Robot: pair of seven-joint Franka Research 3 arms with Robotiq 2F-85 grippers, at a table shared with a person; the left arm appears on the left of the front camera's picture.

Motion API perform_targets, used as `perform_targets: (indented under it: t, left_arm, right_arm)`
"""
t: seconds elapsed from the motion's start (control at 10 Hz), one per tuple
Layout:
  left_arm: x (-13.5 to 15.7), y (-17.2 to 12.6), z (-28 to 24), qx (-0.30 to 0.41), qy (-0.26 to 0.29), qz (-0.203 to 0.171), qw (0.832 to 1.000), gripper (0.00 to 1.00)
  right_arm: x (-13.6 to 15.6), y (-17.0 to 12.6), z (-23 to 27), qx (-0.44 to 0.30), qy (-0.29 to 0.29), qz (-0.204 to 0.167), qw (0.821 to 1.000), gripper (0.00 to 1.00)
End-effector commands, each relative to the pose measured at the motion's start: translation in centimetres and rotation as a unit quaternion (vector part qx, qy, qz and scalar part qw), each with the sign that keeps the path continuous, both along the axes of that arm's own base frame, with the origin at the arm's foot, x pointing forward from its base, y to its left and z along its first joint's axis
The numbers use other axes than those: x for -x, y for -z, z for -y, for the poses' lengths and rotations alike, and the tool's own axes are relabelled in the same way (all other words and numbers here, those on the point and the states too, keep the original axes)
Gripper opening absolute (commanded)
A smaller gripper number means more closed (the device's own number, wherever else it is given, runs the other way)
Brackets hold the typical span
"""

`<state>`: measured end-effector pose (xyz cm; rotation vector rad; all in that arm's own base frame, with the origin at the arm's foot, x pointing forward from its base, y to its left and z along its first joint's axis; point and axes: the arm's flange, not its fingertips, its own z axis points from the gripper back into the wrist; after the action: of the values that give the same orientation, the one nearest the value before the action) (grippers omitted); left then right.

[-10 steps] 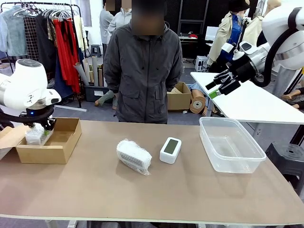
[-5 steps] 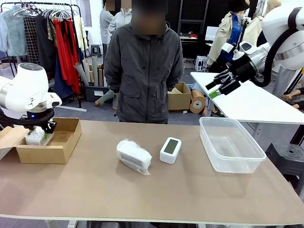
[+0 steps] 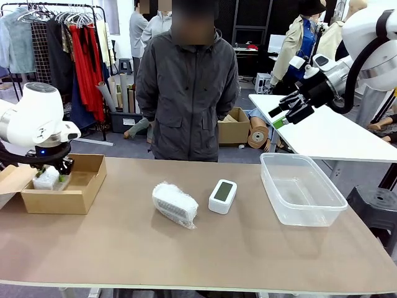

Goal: Separate and place wrapped and unwrapped clocks.
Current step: If the picked Digital clock is wrapped, place it in the Package Box ; if not, place it in the Organizing box.

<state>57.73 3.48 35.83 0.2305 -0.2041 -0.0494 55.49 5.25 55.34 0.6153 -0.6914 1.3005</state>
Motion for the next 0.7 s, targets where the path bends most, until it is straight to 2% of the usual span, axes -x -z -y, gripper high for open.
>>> perform_targets:
  t: [0.0, 0.3, 0.6]
  left_arm:
    - [0.0, -0.3, 0.0, -0.009, -0.008, 0.003, 1.0, 1.0]
    - [0.2, -1.6, 0.2, -0.004, -0.009, 0.009, 1.0, 1.0]
    - [0.8, -4.4, 0.7, 0.02, 0.002, 0.023, 1.0, 1.0]
  right_arm:
    - [0.0, -0.2, -0.1, 0.001, 0.001, 0.003, 1.0, 1.0]
    - [0.0, -0.2, -0.1, 0.001, 0.001, 0.003, 1.0, 1.0]
    - [0.0, -0.2, -0.1, 0.001, 0.001, 0.003, 1.0, 1.0]
